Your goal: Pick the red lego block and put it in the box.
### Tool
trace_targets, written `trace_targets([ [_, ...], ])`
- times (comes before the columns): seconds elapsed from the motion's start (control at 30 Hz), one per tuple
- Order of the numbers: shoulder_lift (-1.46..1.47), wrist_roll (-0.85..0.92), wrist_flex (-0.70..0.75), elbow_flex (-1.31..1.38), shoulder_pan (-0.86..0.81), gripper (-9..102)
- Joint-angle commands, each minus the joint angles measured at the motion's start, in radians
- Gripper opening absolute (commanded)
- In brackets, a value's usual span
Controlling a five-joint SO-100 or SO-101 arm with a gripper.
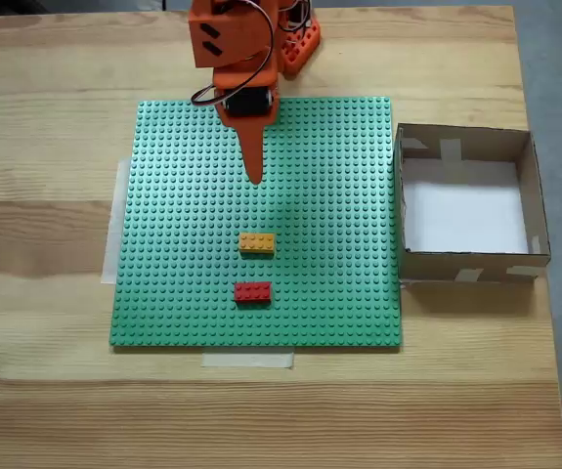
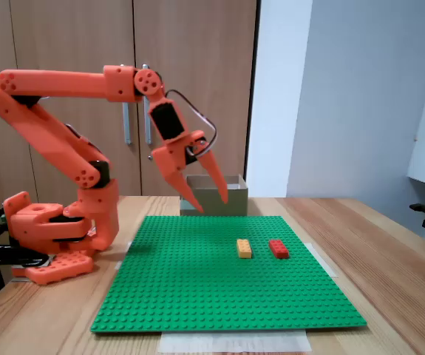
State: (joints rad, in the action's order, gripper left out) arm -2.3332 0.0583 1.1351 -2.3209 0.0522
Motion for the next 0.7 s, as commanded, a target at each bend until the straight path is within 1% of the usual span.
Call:
trace_targets([
  [0.0,0.057,0.020,0.012,0.098,-0.014,21],
  [0.3,0.224,0.041,0.037,0.249,-0.028,28],
  [0.67,0.459,0.028,0.044,0.463,-0.038,23],
])
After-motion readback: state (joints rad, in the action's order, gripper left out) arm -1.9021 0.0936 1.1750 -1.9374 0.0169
